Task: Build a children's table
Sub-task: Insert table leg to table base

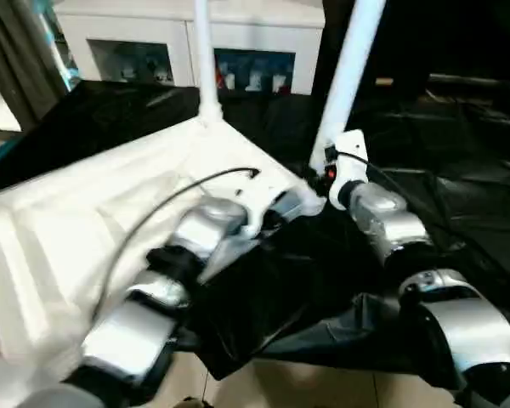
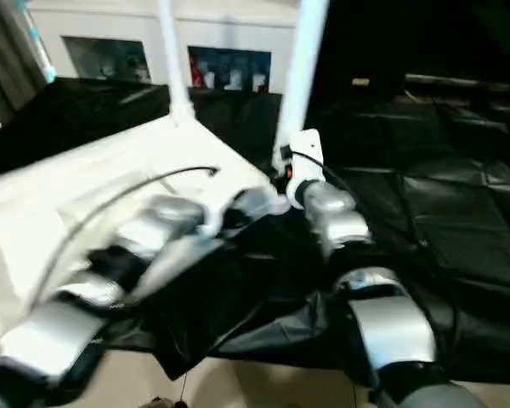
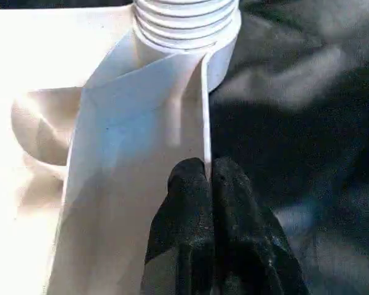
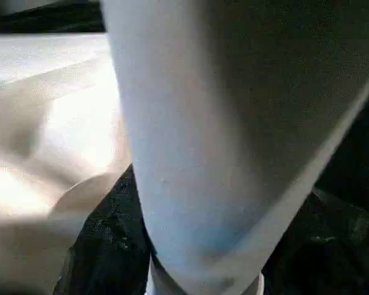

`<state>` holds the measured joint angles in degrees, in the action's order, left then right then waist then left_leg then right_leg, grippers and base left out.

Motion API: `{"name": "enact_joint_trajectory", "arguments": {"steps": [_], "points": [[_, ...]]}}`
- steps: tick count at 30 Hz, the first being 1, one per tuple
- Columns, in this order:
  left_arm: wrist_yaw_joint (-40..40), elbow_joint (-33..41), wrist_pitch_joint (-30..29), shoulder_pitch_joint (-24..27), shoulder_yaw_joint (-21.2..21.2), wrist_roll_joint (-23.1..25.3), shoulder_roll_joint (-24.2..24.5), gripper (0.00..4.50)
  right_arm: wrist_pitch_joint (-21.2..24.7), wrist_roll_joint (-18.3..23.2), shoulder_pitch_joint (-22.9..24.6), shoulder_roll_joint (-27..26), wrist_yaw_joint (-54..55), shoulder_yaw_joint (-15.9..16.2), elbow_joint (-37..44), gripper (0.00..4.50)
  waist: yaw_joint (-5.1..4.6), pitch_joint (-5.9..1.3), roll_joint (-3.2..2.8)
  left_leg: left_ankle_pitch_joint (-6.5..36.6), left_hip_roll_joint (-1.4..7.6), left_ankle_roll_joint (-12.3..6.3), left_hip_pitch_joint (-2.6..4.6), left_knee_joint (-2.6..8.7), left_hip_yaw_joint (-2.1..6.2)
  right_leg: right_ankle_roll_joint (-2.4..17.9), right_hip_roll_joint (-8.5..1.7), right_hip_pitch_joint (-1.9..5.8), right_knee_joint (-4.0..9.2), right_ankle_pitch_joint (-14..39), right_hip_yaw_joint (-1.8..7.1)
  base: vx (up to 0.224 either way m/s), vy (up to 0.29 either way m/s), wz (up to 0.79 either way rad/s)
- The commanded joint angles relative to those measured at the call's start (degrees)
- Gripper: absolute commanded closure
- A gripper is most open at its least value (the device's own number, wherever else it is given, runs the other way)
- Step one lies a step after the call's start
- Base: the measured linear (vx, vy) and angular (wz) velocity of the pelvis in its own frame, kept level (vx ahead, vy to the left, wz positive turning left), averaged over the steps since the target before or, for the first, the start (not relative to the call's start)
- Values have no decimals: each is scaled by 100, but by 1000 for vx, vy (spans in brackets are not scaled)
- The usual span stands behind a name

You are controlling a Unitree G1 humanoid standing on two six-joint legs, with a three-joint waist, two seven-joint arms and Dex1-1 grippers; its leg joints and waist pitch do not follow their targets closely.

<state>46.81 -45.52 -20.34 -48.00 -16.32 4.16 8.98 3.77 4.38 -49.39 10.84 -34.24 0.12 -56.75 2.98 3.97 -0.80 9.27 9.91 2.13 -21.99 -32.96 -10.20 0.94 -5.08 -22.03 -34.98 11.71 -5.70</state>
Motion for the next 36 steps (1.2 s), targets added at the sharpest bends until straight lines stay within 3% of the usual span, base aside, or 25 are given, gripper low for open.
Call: {"name": "enact_joint_trajectory", "arguments": {"steps": [1,4,7,11,12,18,21,23,25,28,32,34,35,36], "points": [[1061,717,542,100,-232,-238,196,450,369,-134,561,90,-1135,585,-105,261,44,-402,-8,1388,390,-435,57,366,133,1536,-465,290,462,848,349,0,0,0],[1606,976,755,277,-327,-343,437,450,336,-101,763,311,-1698,709,189,261,56,-429,-21,1186,410,-510,59,346,116,1659,-440,299,378,322,346,0,0,0],[2194,1223,931,455,-411,-472,743,450,396,24,1122,664,-2590,935,789,261,102,-424,-26,1115,411,-590,72,334,99,1733,-447,295,366,157,346,0,0,0],[2569,1296,1041,538,-438,-510,967,450,436,67,1466,967,-3214,1143,1364,261,140,-415,-30,1211,417,-522,87,343,92,1716,-446,280,382,352,354,0,0,0],[2626,1271,1079,531,-417,-479,1039,450,440,106,1616,1025,-3376,1157,1627,261,168,-425,-32,1259,420,-461,119,346,92,1678,-449,272,392,468,358,0,0,0],[2469,1138,1173,442,-336,-388,1017,450,376,130,1711,900,-3154,1025,1795,261,207,-426,-21,1300,408,-284,120,354,89,1597,-465,264,403,694,372,0,0,0],[2152,987,1077,332,-265,-348,880,450,331,32,1503,679,-2118,775,1382,261,193,-423,-28,1295,405,-241,127,359,90,1591,-466,242,404,723,377,0,0,0],[1747,813,904,200,-180,-291,712,450,433,-52,1237,494,-1004,495,828,261,151,-403,-13,1459,380,-108,119,371,99,1523,-474,244,431,1083,373,0,0,0],[1530,705,834,124,-143,-242,627,450,539,-37,1131,423,-555,362,611,261,97,-392,-12,1702,374,75,152,383,124,1382,-489,223,492,1626,372,0,0,0],[998,430,634,-51,-80,-135,390,450,762,59,953,294,94,150,241,261,54,-400,-5,1663,371,41,139,377,115,1357,-467,221,493,1496,379,0,0,0],[-789,-445,41,-561,277,-70,-397,450,704,39,624,4,1400,-35,-408,261,77,-416,-40,1637,347,24,180,328,83,1462,-462,195,498,1270,382,0,0,0],[-959,-551,35,-613,315,-65,-482,450,680,44,581,-39,1516,-54,-482,261,99,-418,2,1560,334,-73,129,332,92,1402,-467,241,514,1294,359,0,0,0],[-1161,-677,28,-675,361,-59,-583,450,652,50,529,-89,1654,-76,-570,261,98,-419,-28,1505,337,-110,125,329,91,1380,-462,225,513,1213,363,0,0,0],[-1161,-677,28,-675,361,-59,-583,450,652,50,529,-89,1654,-76,-570,261,103,-423,-14,1480,336,-132,114,331,97,1369,-459,241,508,1183,356,0,0,0]]}}
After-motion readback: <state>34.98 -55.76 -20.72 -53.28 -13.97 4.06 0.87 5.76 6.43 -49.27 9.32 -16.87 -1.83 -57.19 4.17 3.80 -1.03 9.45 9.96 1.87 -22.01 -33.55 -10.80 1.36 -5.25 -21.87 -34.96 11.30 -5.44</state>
